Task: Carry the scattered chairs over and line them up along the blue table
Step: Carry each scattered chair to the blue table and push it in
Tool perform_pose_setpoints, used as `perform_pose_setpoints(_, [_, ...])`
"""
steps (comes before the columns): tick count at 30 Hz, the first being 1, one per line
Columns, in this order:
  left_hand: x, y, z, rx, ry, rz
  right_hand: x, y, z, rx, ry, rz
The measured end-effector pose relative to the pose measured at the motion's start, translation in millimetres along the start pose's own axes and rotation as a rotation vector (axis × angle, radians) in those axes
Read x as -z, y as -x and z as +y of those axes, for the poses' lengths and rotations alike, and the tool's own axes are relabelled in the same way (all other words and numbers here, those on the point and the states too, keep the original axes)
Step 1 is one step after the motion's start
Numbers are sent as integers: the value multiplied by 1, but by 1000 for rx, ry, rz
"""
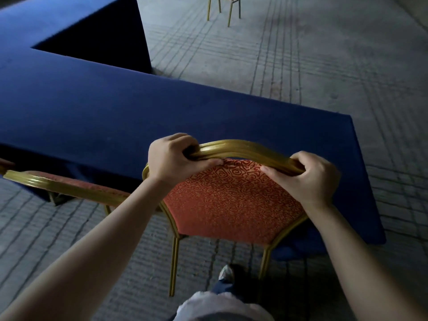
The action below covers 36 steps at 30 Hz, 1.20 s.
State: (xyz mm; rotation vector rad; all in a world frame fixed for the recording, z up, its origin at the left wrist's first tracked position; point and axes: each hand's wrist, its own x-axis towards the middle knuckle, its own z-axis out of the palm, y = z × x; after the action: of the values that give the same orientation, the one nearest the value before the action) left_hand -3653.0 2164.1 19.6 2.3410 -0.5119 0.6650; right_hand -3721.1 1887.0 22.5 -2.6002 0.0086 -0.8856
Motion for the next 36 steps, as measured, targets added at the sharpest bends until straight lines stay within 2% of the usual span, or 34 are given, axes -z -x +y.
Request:
perform_pose_setpoints(5, [-11,27,-9,-104,-45,-172,-12,43,18,27,-6,-66])
perform_pose_setpoints(9, [-19,36,4,-127,-16,-269,2,67,24,-26,24,-117])
perform_pose_setpoints(15, [-11,55,13,-48,-43,-441,6,76,-26,23,-44,-248])
perform_pose_setpoints(17, [-5,62,17,-23,-71,-496,-1,74,-49,37,-38,-345])
perform_pose_setpoints(21, [9,90,23,50,-89,-598,4,83,-72,-54,2,-653])
perform_pose_setpoints(26, [11,135,26,54,-25,-848,25,120,-80,-117,-14,-959])
perform_pose_setpoints(31, [21,183,27,23,-37,-1008,32,169,-93,-160,-32,-1083])
perform_pose_setpoints(33, [24,197,32,2,-116,-1083,36,187,-97,-150,-31,-1119])
perform_pose_setpoints(36, [32,225,41,16,-177,-1304,41,222,-104,-90,-6,-1196])
